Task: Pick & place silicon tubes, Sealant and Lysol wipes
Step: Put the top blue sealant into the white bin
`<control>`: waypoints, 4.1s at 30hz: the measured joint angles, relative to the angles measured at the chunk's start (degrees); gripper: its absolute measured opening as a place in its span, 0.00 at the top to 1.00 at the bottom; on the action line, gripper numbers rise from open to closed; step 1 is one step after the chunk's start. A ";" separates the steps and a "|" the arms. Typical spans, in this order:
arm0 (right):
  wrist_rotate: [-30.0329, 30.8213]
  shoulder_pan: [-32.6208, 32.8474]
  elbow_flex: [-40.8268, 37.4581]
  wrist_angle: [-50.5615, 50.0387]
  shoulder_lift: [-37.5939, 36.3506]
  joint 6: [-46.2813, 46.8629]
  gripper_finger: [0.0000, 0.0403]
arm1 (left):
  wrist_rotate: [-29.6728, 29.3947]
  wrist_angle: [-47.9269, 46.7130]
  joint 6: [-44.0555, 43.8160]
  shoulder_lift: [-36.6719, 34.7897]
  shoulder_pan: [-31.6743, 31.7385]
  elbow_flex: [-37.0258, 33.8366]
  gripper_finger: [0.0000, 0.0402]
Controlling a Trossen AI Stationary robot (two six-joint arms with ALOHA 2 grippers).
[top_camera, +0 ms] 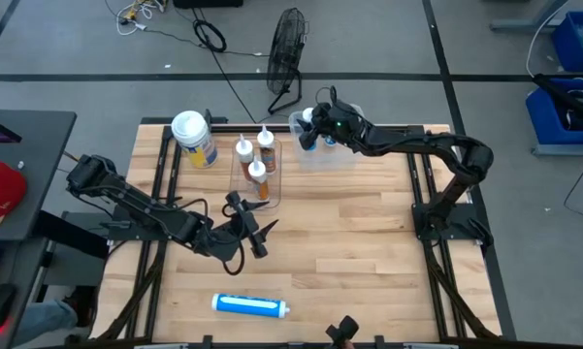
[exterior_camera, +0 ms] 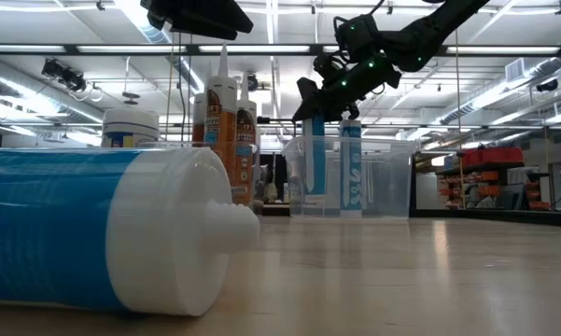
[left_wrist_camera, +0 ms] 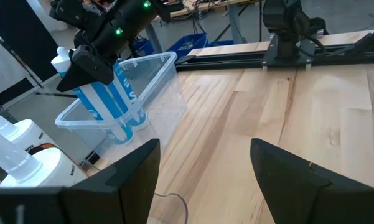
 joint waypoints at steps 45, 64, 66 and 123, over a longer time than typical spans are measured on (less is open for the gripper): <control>-0.51 1.01 -1.48 2.95 -2.10 -3.43 0.47 | 0.02 -1.68 -0.20 0.02 0.00 -0.02 0.37; 7.71 6.54 -1.21 -3.33 -7.02 -2.75 0.47 | 0.00 -2.83 -0.63 0.02 0.79 -0.02 0.37; 10.28 6.64 -1.21 -4.33 -7.02 -1.35 0.47 | 0.00 -2.89 -0.63 0.02 0.76 -0.02 0.37; 24.70 5.03 2.01 2.85 6.93 11.34 0.43 | 0.02 -5.46 -1.73 0.02 1.36 -0.02 0.37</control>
